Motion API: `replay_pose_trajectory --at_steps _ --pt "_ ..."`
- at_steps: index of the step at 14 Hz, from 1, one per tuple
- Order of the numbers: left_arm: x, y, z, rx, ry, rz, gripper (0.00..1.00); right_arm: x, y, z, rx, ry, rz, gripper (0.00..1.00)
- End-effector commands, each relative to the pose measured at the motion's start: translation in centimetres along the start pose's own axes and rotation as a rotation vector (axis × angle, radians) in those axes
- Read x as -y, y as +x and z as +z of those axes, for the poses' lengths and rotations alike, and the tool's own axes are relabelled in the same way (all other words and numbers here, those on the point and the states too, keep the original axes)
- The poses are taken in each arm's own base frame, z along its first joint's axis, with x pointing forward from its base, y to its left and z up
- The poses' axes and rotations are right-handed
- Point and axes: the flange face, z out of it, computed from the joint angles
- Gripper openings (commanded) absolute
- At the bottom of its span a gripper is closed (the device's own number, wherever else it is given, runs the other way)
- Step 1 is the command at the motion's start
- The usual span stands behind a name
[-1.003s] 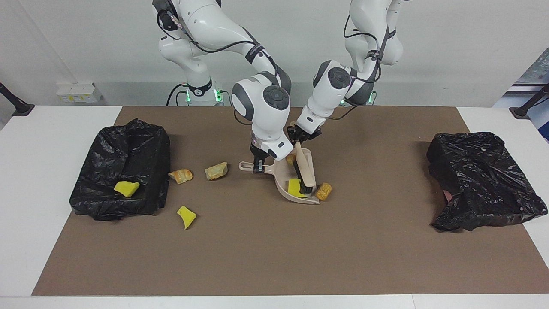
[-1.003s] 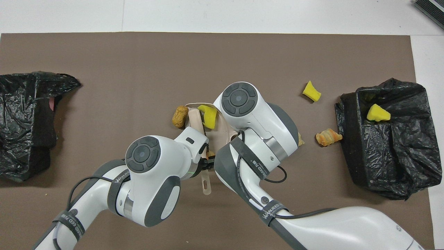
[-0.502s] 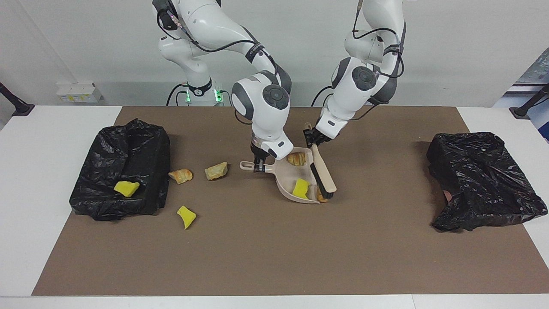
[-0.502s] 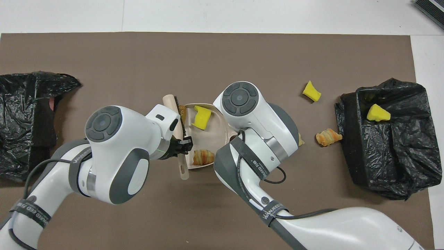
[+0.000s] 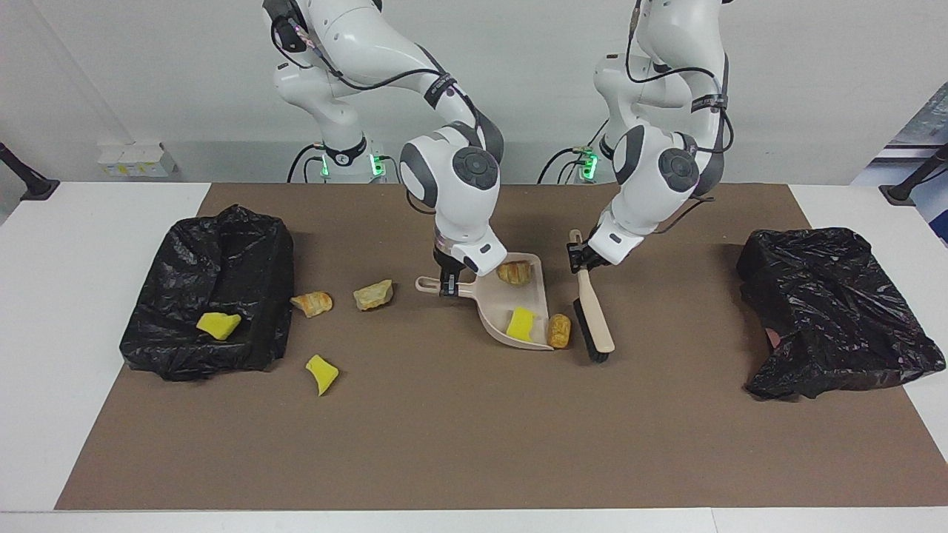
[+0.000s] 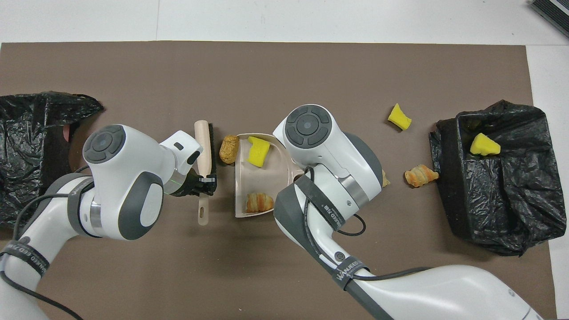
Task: Sweep and dump trash in bin
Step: 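Sweep bread and sponge pieces into the dustpan with the left gripper's brush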
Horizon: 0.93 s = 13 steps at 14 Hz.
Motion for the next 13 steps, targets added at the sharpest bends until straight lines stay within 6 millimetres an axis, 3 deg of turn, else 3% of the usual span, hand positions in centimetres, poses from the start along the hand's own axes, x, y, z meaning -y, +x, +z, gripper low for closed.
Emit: replay_pose_trajectory --at_steps 1,4,6,11,13 --pt "-2.2 -1.3 0.8 0.011 0.018 0.158 0.0 1.4 -0.4 -0.1 -0.005 0.002 -0.011 0.0" --pt "-4.4 -3.0 1.3 0.042 0.025 0.361 0.0 1.6 -0.5 0.0 0.0 -0.003 -0.016 0.0" --pt "-5.2 -3.4 1.5 0.035 0.026 0.373 0.0 1.3 -0.4 -0.1 -0.005 -0.009 -0.024 0.0" --pt "-4.0 -2.1 0.9 0.015 0.022 0.128 0.0 0.2 -1.5 -1.9 -0.048 -0.056 -0.042 0.0" --pt "-1.3 -0.9 -0.5 -0.003 0.01 0.047 0.0 -0.5 -2.4 -2.7 -0.069 -0.091 -0.05 0.0"
